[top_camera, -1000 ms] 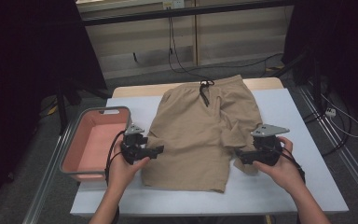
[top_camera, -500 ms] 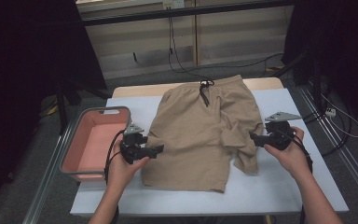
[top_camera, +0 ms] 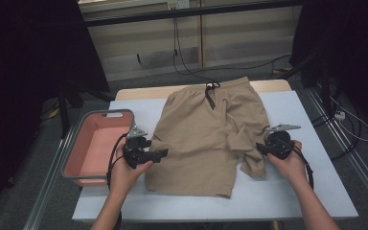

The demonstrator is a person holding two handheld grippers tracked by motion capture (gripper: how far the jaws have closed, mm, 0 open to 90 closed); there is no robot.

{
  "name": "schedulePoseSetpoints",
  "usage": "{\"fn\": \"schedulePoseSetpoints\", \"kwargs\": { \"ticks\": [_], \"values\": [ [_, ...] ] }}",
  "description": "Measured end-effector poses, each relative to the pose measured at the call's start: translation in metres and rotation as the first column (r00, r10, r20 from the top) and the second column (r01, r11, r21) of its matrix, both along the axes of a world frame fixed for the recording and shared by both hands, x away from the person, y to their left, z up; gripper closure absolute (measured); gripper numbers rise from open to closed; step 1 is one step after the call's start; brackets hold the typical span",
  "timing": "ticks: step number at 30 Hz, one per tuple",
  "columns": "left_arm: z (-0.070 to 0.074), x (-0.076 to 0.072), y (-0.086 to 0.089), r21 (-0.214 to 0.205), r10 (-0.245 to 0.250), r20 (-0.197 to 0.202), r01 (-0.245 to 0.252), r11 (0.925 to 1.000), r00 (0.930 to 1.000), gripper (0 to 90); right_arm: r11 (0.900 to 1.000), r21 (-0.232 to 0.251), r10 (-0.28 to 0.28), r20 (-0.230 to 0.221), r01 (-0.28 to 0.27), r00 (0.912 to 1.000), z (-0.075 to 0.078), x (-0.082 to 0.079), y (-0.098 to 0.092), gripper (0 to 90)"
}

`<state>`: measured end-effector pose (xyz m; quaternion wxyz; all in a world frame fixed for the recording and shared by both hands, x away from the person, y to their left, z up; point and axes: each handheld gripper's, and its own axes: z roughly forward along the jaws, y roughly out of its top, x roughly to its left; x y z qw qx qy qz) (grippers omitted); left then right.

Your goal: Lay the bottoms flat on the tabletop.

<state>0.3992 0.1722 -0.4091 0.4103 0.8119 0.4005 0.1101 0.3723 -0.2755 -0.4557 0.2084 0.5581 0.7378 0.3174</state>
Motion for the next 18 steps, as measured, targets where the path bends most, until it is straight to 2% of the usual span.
{"fn": "schedulePoseSetpoints", "kwargs": {
  "ticks": [4,7,12,18],
  "values": [
    [0.0,0.0,-0.001,0.001,-0.003,0.001,0.003,1.0,1.0,20.3,0.9997,0.001,0.024,0.011,-0.024,0.9997,0.001,0.001,0.001,88.6],
    [0.0,0.0,0.0,0.001,-0.004,-0.003,0.004,1.0,1.0,20.3,0.9996,0.002,0.026,0.028,-0.026,0.9993,0.006,0.0,-0.002,89.6],
    [-0.001,0.001,-0.001,0.003,-0.005,-0.004,0.005,1.0,1.0,20.3,0.9996,-0.024,0.015,0.092,-0.013,0.9957,0.029,-0.004,-0.014,89.8],
    [0.0,0.0,-0.002,0.005,-0.006,0.002,0.006,1.0,1.0,20.3,0.9946,-0.092,-0.033,0.144,0.047,0.989,0.051,-0.006,-0.037,89.8]
  ]
}}
